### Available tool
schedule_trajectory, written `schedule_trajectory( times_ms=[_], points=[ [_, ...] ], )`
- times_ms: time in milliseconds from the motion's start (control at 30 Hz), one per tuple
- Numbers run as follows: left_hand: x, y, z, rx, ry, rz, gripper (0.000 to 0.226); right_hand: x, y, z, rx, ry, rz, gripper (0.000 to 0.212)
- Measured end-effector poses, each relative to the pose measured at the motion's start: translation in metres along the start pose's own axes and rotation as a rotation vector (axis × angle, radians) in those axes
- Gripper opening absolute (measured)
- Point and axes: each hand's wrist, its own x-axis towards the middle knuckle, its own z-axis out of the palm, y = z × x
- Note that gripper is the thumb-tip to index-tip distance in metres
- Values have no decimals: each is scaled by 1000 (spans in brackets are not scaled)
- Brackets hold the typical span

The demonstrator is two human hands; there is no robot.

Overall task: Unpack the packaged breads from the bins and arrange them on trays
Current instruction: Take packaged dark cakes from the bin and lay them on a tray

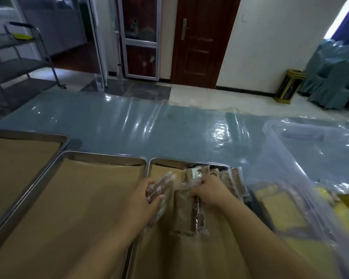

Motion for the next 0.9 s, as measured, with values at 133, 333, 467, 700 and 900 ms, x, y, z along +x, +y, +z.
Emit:
schedule_trajectory(
  times_ms=[133,333,467,700,900],
  points=[
    [37,-4,11,48,36,53,26,50,1,0,78,7,37,20],
    [84,-18,37,275,-42,172,34,93,9,3,149,83,23,29],
    [92,-27,49,368,-140,206,50,89,23,15,278,167,-62,50],
    [83,-40,52,368,-319,185,78,42,56,29,61,4,-320,95],
    [78,-48,49,458,-360,315,78,46,62,29,-273,-16,-324,95]
  ],
)
